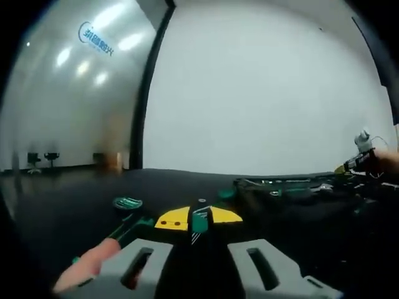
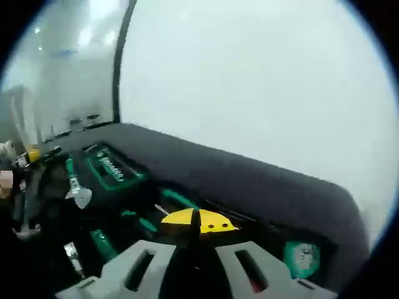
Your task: Pick up the tools and put them into their designated positions in the toolbox.
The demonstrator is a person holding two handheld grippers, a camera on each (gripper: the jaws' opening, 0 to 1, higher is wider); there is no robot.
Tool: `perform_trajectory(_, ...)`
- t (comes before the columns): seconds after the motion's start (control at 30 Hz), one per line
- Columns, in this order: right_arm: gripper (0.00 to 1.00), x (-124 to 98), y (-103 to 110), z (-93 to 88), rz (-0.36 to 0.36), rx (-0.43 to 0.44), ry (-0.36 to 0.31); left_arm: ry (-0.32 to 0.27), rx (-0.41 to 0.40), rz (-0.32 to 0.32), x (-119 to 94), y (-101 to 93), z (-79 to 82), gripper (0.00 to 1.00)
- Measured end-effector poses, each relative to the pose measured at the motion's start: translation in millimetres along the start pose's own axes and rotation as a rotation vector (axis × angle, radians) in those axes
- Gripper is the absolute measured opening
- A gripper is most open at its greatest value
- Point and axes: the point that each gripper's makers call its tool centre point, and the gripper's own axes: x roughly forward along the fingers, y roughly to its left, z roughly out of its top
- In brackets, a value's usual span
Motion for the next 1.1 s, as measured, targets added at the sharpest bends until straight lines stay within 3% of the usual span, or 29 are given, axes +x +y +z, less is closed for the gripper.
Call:
perform_trajectory(0.07, 0.0, 9.4, 4.0, -9.3, -0.049, -0.079, 0.089, 0.006, 0.003, 0.001, 0.3, -1.1, -0.8, 0.11)
perform_trajectory(0.13, 0.0, 4.7, -6.7, -0.1, -0.061, 0.076, 0.065, 0.0, -0.009, -0.001, -0.4, -1.2, 0.5, 0.11)
perform_trajectory(0.17, 0.0, -1.5, -6.0, -1.4, -0.039, 0.085, 0.1, 0.001, -0.016, -0.004, -0.7, -0.7, 0.9, 0.11)
perform_trajectory(0.23, 0.0, -4.7, -3.2, -1.7, -0.05, 0.027, 0.139, -0.011, -0.035, -0.016, -1.9, 0.3, 3.1, 0.13)
perform_trajectory(0.3, 0.0, -9.3, -1.5, -2.4, -0.064, -0.033, 0.133, -0.01, -0.064, -0.014, -2.3, 4.2, 3.8, 0.14)
perform_trajectory(0.37, 0.0, -23.6, -2.2, -5.5, -0.039, -0.031, 0.138, -0.028, -0.155, 0.001, -2.9, 12.1, 8.7, 0.17)
perform_trajectory(0.4, 0.0, -37.5, -25.4, -4.7, -0.156, 0.08, 0.149, -0.062, -0.215, 0.016, -5.9, 22.1, 17.5, 0.2)
perform_trajectory(0.43, 0.0, -56.5, -34.7, 13.3, -0.201, 0.12, 0.014, -0.084, -0.261, 0.039, -8.4, 33.9, 22.8, 0.24)
perform_trajectory(0.47, 0.0, -79.3, -37.5, 28.6, -0.204, 0.137, -0.115, -0.089, -0.271, 0.099, -14.6, 50.3, 28.2, 0.27)
perform_trajectory(0.5, 0.0, -115.6, -43.8, 36.1, -0.238, 0.164, -0.215, -0.065, -0.207, 0.122, -20.3, 55.9, 31.0, 0.3)
perform_trajectory(0.53, 0.0, -140.4, -50.7, 36.8, -0.286, 0.162, -0.261, -0.051, -0.176, 0.137, -24.6, 60.4, 35.3, 0.31)
perform_trajectory(0.57, 0.03, -149.9, -64.2, 34.2, -0.339, 0.125, -0.296, -0.029, -0.131, 0.133, -27.1, 66.1, 39.9, 0.33)
perform_trajectory(0.6, 0.06, -180.6, -70.9, 29.8, -0.409, 0.039, -0.349, 0.003, -0.118, 0.115, -27.3, 67.1, 39.6, 0.35)
perform_trajectory(0.63, 0.07, -204.1, -67.3, 18.9, -0.46, 0.003, -0.373, 0.05, -0.106, 0.098, -26.7, 69.1, 36.0, 0.39)
perform_trajectory(0.7, 0.07, -236.6, -70.3, -7.4, -0.541, 0.015, -0.408, 0.155, -0.095, 0.103, -26.6, 84.2, 23.9, 0.43)
perform_trajectory(0.73, 0.07, -248.8, -70.6, -19.4, -0.571, 0.009, -0.445, 0.166, -0.105, 0.129, -26.8, 92.7, 22.1, 0.45)
perform_trajectory(0.77, 0.07, -253.7, -73.8, -28.1, -0.604, -0.013, -0.455, 0.181, -0.095, 0.158, -25.4, 103.5, 19.8, 0.44)
perform_trajectory(0.8, 0.07, -260.3, -74.2, -46.4, -0.648, -0.023, -0.423, 0.205, -0.105, 0.167, -23.5, 107.1, 14.4, 0.44)
perform_trajectory(0.83, 0.07, -259.5, -76.9, -57.2, -0.658, -0.007, -0.398, 0.26, -0.134, 0.169, -19.9, 109.6, 3.1, 0.43)
perform_trajectory(0.9, 0.07, -259.2, -80.7, -70.4, -0.667, 0.034, -0.413, 0.313, -0.127, 0.123, -10.4, 96.5, -9.5, 0.42)
perform_trajectory(0.97, 0.07, -258.4, -83.2, -81.0, -0.674, 0.038, -0.406, 0.405, -0.068, 0.094, -5.7, 89.2, -27.2, 0.42)
perform_trajectory(1.03, 0.06, -256.2, -84.7, -88.7, -0.679, 0.024, -0.394, 0.54, 0.054, 0.072, -2.8, 89.3, -52.6, 0.42)
perform_trajectory(1.07, 0.06, -255.7, -85.6, -90.2, -0.679, 0.022, -0.392, 0.448, -0.009, 0.117, 10.8, 96.2, -47.6, 0.4)
perform_trajectory(1.1, 0.06, -258.8, -84.9, -89.5, -0.676, 0.027, -0.397, 0.478, -0.004, 0.119, 11.5, 100.3, -54.4, 0.36)
